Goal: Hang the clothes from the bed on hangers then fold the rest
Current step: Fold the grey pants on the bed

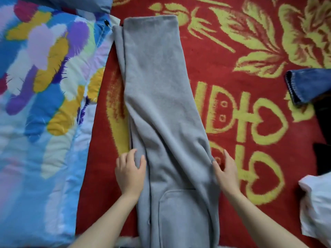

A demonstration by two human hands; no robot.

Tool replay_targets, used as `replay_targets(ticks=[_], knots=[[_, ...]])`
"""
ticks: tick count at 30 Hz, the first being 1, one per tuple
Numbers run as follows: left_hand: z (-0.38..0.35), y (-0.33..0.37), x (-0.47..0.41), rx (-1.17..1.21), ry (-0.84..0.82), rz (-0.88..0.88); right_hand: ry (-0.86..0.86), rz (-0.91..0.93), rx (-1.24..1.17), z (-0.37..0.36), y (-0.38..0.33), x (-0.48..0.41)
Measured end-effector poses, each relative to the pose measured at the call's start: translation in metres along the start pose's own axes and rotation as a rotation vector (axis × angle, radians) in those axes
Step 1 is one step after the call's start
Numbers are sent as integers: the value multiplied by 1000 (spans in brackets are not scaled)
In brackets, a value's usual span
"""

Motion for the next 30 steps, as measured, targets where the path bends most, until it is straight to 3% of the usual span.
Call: replay_targets(ticks=[3, 6, 8, 12, 16, 19, 22, 25, 30], knots=[[-22, -31, 82, -56, -283, 253, -41, -112, -44, -20, 62, 73], [-39, -51, 131, -304, -469, 323, -92, -167, -21, -45, 100, 122], [-36, -47, 138, -280, -434, 348, -111, -188, -43, -57, 112, 143], [-5, -41, 151, 40, -160, 384, -133, -154, -139, -66, 111, 164], [45, -80, 200, 158, 89, 456, -225, -76, -257, -75, 112, 189], [33, -129, 233, 295, 38, 636, -304, 10, -192, -90, 120, 204], [-1, -151, 272, 529, -79, 815, -304, -33, -188, -99, 142, 218], [-32, -156, 307, 643, -219, 838, -347, -121, -282, -115, 166, 228], [-41, -162, 321, 699, -303, 855, -328, -132, -276, -127, 177, 226]])
Point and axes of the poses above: each hand's wrist, its own x-axis away from the middle knuckle, its own z-axis out of the back of the hand, y = z × x, the point moved 9 cm from there along -x, towards the middle knuckle, and after that the axes turned 12 degrees about x, right-handed, at the moved point
